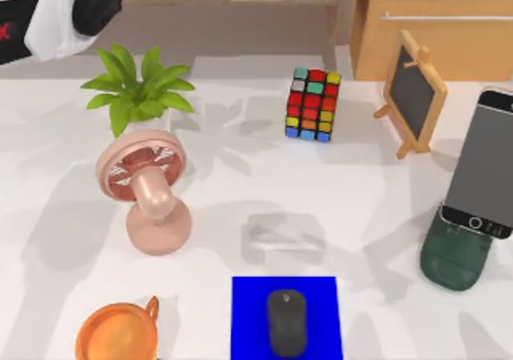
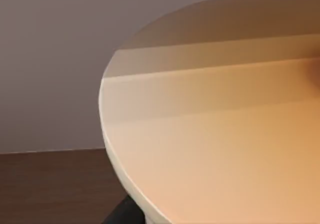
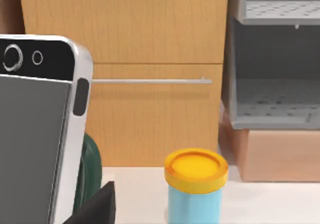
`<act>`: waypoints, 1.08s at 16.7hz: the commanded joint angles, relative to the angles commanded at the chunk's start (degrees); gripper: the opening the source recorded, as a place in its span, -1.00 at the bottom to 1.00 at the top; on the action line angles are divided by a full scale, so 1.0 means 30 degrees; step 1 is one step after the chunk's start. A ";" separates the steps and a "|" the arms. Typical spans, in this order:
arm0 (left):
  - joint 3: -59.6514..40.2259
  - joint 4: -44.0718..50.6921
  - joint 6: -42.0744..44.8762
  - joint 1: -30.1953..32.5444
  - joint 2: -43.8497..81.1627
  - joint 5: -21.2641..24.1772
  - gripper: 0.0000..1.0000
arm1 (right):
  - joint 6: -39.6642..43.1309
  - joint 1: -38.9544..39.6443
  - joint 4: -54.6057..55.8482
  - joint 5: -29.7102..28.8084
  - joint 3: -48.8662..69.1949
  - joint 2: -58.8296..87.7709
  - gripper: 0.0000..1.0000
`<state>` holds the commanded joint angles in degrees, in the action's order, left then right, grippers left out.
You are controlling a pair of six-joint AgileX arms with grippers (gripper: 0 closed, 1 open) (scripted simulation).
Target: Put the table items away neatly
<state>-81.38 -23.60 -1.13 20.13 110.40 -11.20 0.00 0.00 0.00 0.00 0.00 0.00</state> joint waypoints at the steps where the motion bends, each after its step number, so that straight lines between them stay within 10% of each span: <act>1: -0.0866 0.0876 -0.0154 0.0133 0.0428 -0.0523 -1.00 | 0.0000 0.0000 0.0000 0.0000 0.0000 0.0000 1.00; 18: -0.2547 0.3903 -0.1118 0.0627 0.0454 -0.2767 -1.00 | 0.0000 0.0000 0.0000 0.0000 0.0000 0.0000 1.00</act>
<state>-89.02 -11.89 -4.48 22.01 111.76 -19.51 0.00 0.00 0.00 0.00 0.00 0.00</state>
